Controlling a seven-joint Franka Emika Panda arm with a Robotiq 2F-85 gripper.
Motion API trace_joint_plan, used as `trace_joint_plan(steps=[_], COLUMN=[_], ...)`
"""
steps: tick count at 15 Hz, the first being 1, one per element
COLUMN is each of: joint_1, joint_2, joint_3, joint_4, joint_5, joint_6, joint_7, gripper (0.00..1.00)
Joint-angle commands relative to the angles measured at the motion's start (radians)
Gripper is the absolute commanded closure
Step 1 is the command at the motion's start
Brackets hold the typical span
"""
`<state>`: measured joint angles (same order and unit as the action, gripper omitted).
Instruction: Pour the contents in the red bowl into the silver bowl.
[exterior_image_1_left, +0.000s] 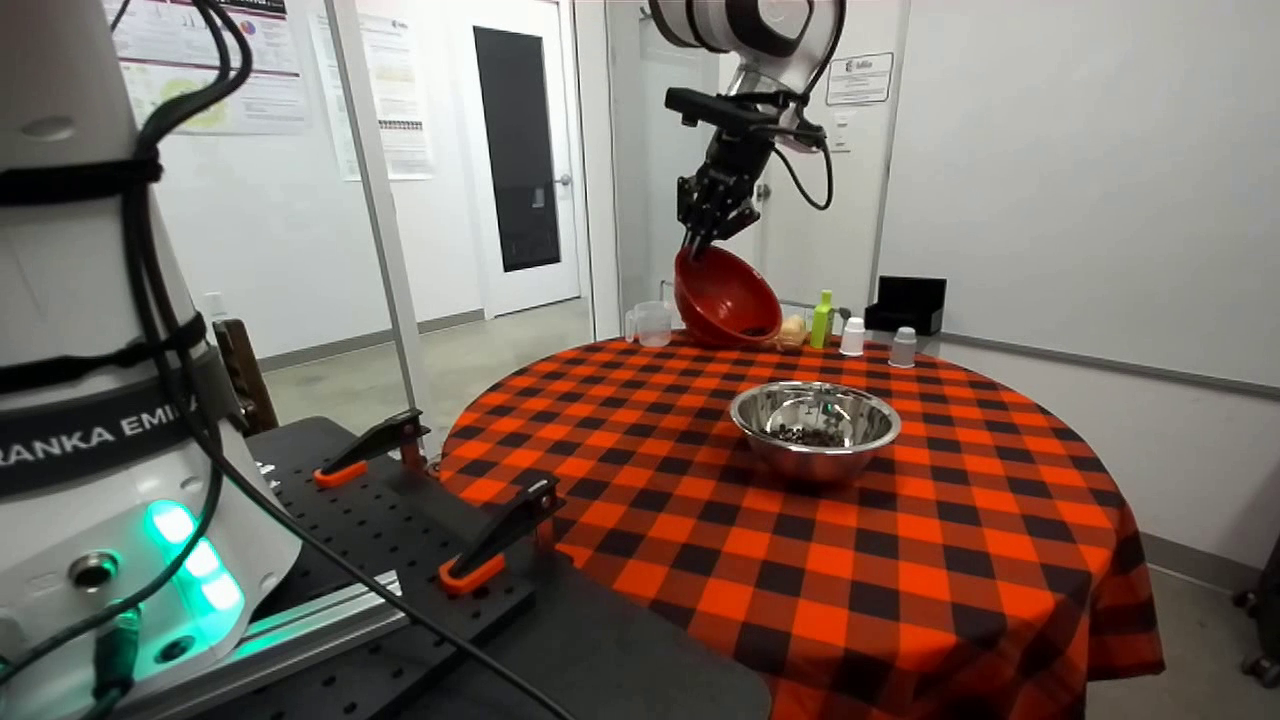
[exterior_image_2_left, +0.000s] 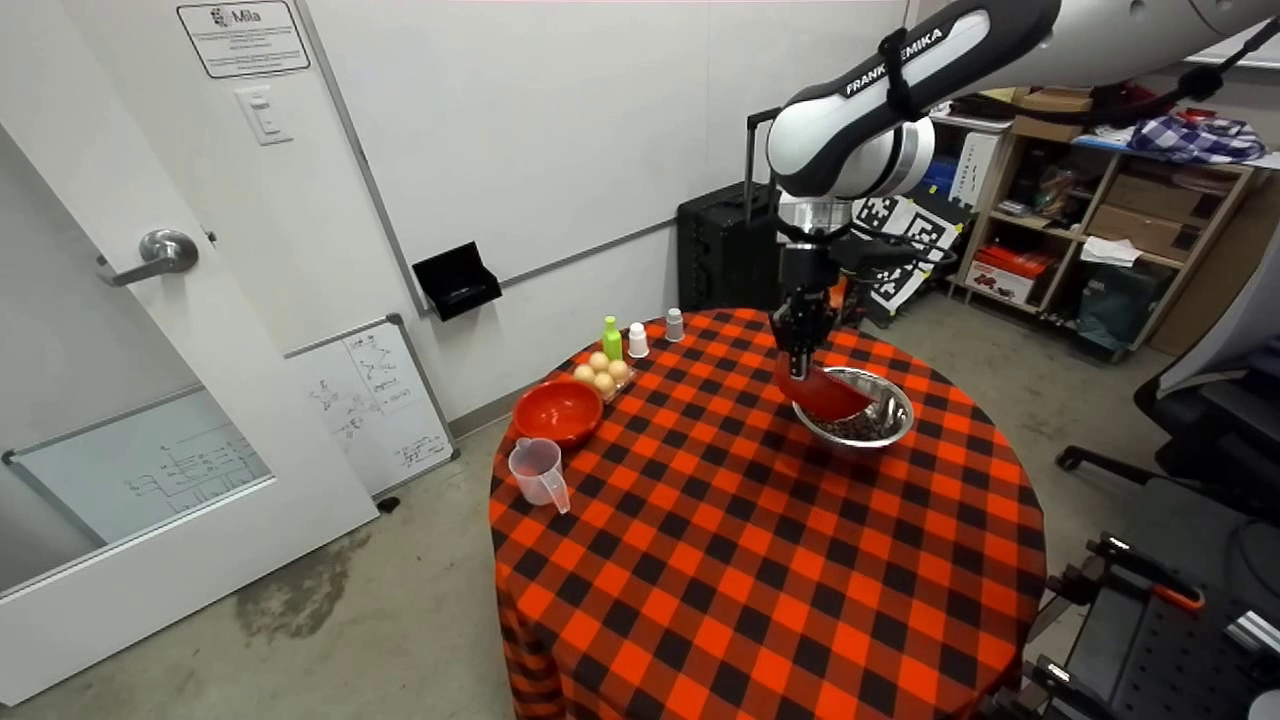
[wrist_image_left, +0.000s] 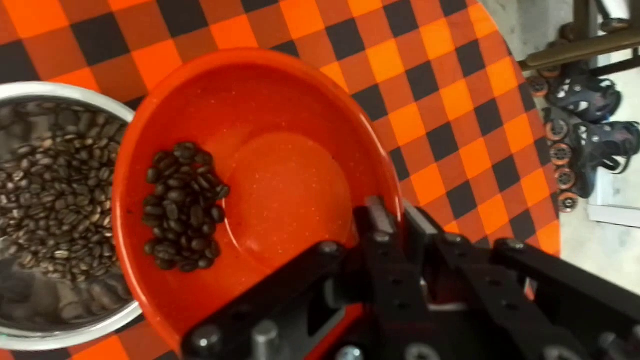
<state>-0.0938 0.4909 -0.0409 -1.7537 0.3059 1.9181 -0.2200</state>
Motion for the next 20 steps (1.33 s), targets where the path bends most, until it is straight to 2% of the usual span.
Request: trace_joint_plan(steps=[1,11,15,20], joint_1=[0.050,0.194,0.246,0.301], joint_2=[0.023,0.059,0.063,0.072], joint_3=[-0.015,-0.033,-0.023,-0.004], joint_4=[0.014,-0.016,-0.040,-0.089], joint_5=[-0.167,-0.635,-0.755,-0.840], joint_6=[0.049,0.084,0.093,0.106], joint_7=[0.112,0.325,0.368,0.404], gripper=[0.98,0.98,0.98,0.98])
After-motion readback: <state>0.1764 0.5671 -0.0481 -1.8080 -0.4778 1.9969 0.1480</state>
